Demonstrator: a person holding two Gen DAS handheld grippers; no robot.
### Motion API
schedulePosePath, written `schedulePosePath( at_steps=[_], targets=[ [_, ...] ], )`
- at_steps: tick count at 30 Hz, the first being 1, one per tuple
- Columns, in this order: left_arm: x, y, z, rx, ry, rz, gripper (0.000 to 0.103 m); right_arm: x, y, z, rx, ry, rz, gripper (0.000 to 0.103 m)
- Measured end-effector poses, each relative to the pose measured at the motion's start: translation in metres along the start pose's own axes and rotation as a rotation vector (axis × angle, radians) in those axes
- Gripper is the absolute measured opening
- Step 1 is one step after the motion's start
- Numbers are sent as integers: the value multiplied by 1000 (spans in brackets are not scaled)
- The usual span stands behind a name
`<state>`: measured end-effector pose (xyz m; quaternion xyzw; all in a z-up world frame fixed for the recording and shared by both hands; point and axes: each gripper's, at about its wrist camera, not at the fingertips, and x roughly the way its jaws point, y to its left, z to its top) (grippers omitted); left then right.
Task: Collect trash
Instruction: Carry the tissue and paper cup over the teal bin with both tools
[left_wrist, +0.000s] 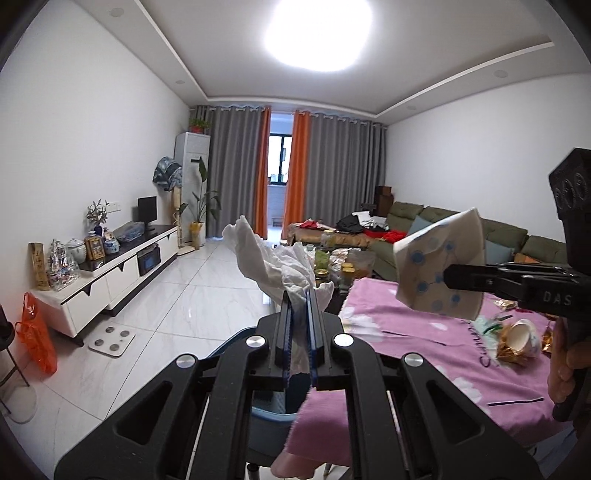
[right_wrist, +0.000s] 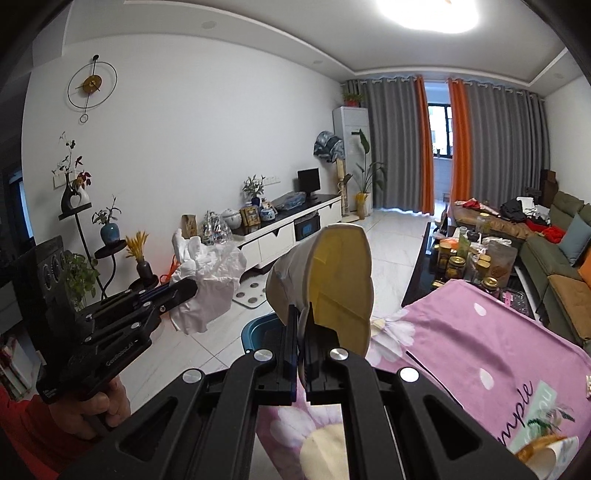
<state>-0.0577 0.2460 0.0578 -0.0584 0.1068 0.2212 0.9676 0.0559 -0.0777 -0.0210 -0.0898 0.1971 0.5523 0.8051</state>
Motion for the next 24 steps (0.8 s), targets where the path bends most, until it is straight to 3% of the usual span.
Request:
schedulePosePath(
  at_steps=[14, 24],
  targets=[
    [89, 18, -36, -50, 159, 57, 7, 127, -5, 14, 19, 186, 55, 2],
    [180, 24, -89, -104, 327, 79, 7, 223, -2, 0, 21, 405, 38, 2]
  ],
)
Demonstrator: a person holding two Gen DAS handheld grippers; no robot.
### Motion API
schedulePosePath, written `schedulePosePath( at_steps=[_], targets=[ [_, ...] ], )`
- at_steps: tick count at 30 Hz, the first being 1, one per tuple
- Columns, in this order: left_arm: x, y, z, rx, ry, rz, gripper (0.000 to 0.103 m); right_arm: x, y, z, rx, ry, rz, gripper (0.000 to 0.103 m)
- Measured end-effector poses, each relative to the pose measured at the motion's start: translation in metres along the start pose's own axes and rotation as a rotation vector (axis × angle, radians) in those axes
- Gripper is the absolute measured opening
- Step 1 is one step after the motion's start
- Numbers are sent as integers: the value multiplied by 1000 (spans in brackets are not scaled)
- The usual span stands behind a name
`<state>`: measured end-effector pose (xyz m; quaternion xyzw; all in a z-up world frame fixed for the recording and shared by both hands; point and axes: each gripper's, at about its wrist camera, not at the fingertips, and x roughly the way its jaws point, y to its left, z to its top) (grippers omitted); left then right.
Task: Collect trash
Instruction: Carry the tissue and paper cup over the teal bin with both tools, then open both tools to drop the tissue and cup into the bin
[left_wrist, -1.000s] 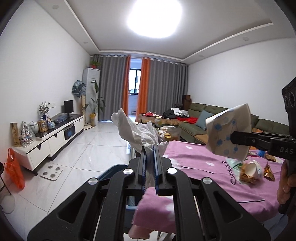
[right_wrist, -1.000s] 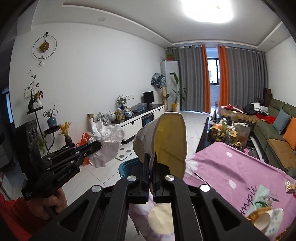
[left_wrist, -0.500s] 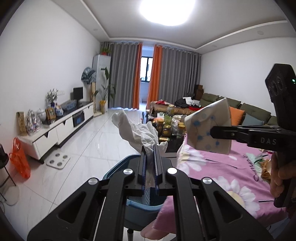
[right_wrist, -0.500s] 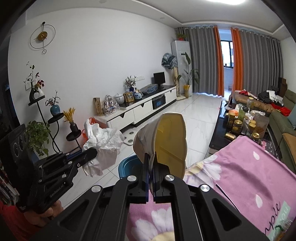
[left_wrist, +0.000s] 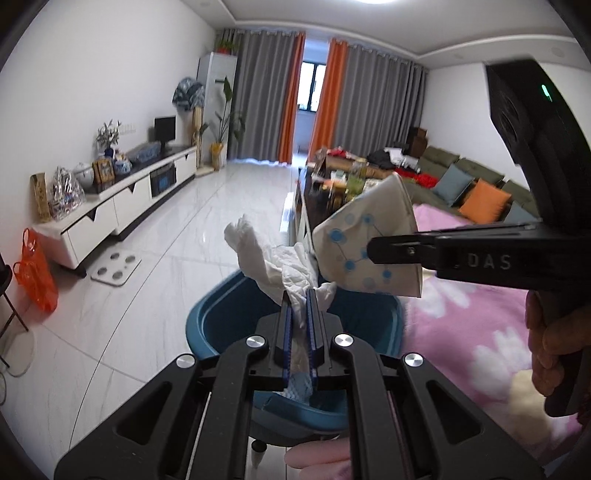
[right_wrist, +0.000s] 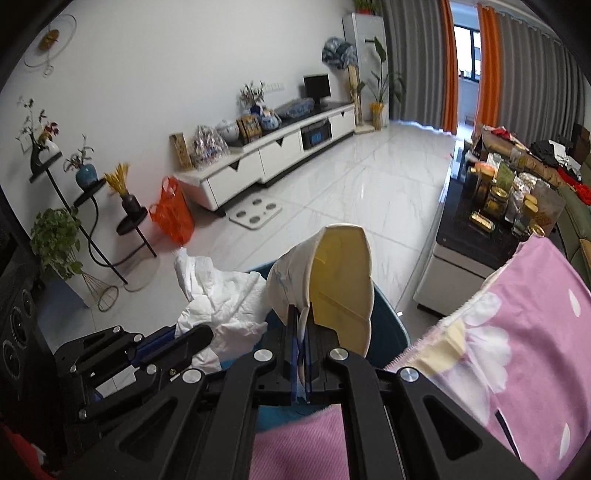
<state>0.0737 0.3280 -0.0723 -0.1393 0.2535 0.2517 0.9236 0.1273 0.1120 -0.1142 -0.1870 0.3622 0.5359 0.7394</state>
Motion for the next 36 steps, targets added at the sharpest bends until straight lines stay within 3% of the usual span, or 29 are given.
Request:
schedulePosePath(
  at_steps=[7, 12, 19, 23, 25, 32, 36],
  targets=[
    [65, -1, -11, -30, 118, 0, 7, 46, 0, 7, -8, 145, -18, 2],
    [95, -1, -16, -28, 160, 7, 8, 69, 1, 5, -11, 225, -27, 2],
    [115, 3, -22, -33, 181, 25, 13, 75, -3, 8, 0, 249, -33, 5],
    [110, -4, -19, -31, 178, 29, 17, 74, -4, 10, 4, 241, -43, 16],
    [107, -1, -16, -29, 179, 31, 25, 73, -5, 11, 9, 235, -51, 21],
    [93, 1, -7, -39, 140, 47, 40, 58, -10, 12, 21, 199, -55, 22],
    [71, 7, -4, -51, 102, 60, 56, 39, -11, 12, 34, 155, -47, 31]
  ],
)
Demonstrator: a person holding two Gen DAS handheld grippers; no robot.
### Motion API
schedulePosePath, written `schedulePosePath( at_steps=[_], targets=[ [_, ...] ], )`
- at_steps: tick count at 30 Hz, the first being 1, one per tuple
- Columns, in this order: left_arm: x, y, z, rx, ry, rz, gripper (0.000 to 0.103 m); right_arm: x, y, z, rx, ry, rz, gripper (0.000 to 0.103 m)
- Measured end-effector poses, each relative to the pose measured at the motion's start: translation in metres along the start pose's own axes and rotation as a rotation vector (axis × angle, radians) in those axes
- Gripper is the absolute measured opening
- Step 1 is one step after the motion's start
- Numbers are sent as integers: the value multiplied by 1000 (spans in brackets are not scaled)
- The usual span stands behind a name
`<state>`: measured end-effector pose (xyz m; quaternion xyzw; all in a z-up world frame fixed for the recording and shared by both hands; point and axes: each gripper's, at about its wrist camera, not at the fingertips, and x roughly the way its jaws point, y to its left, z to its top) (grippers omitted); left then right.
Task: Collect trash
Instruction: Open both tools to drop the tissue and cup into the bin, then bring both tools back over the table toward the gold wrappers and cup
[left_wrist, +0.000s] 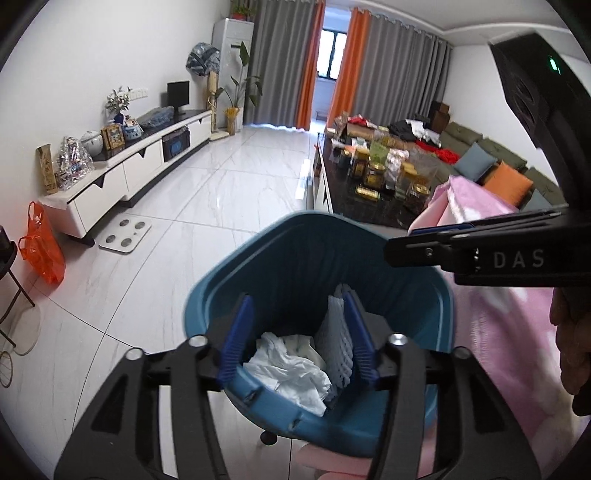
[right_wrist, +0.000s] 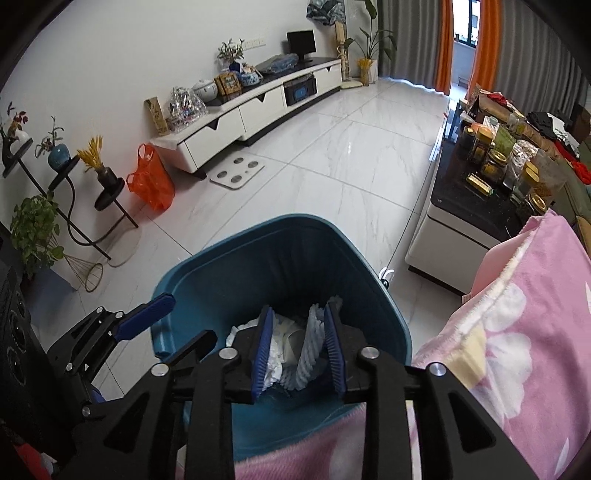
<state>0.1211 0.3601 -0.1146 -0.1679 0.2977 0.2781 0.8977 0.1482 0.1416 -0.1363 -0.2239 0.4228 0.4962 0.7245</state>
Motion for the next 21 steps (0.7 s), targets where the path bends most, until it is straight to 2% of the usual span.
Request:
schedulePosePath(
  at_steps=[1, 4, 6, 7, 10, 11, 12, 17, 21],
  targets=[
    [-7, 1, 1, -2, -12, 7, 64, -8, 1, -2, 1, -17, -1, 32],
    [-36, 5, 1, -4, -58, 21, 72, -29, 4, -7, -4, -69, 0, 43],
    [-57, 8, 2, -7, -92, 33, 81, -42, 4, -11, -9, -104, -2, 56],
    [-68, 12, 2, -12, -108, 34, 86, -52, 4, -16, -9, -129, -4, 58],
    [-99, 12, 2, -17, -159, 37, 92, -77, 5, -28, -17, -192, -16, 70],
    [-111, 11, 2, -16, -176, 38, 96, -85, 4, -32, -17, -213, -19, 78],
    [-121, 10, 1, -14, -193, 39, 97, -93, 4, -36, -17, -235, -25, 84],
    [-170, 2, -2, -14, -253, 22, 97, -134, 1, -68, -18, -329, -78, 94],
    [-210, -11, -4, -18, -319, -3, 97, -163, -10, -97, 13, -387, -107, 96]
  ],
)
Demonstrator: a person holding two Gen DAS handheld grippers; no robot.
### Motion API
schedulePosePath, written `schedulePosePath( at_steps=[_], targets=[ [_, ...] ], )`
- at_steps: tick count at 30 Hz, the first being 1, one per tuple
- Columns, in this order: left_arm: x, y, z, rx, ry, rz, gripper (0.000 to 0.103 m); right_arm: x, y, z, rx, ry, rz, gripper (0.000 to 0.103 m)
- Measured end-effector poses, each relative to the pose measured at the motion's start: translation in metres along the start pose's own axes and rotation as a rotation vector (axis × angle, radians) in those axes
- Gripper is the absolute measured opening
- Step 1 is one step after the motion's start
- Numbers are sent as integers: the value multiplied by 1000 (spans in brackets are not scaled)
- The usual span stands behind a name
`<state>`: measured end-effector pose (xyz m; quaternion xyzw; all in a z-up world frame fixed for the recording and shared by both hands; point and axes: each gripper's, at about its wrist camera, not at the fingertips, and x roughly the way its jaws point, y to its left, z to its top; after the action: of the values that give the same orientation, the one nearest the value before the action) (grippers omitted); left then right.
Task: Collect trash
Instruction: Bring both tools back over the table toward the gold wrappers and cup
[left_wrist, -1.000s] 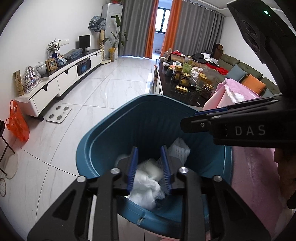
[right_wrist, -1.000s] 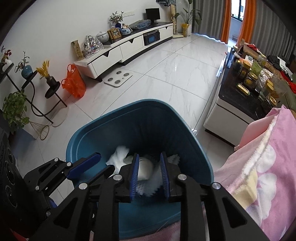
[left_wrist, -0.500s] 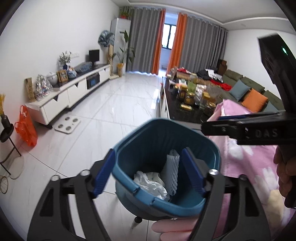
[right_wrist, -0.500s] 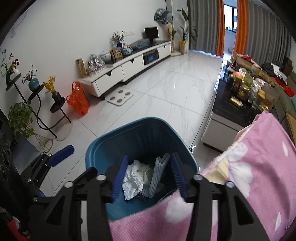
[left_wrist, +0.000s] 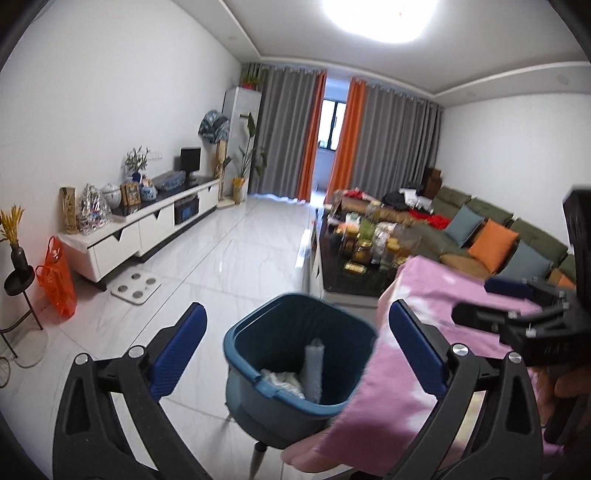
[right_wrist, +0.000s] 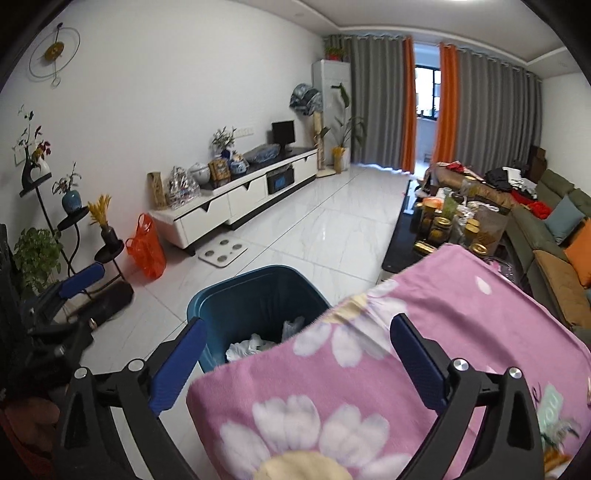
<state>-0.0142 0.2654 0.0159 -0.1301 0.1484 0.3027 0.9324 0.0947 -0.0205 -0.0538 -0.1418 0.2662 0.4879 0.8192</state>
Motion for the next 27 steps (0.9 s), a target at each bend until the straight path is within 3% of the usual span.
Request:
schedulePosePath(
  at_steps=[9, 18, 27],
  targets=[
    [-73, -66, 7, 36, -114, -164, 97, -80, -31, -50, 56, -97, -123, 96],
    [-111, -132, -3, 108, -117, -297, 97, -144, -53, -105, 153, -175, -224, 96],
    [-127, -178, -25, 186, -106, -487, 97, -212, -64, -156, 235, -264, -336, 96]
  ],
)
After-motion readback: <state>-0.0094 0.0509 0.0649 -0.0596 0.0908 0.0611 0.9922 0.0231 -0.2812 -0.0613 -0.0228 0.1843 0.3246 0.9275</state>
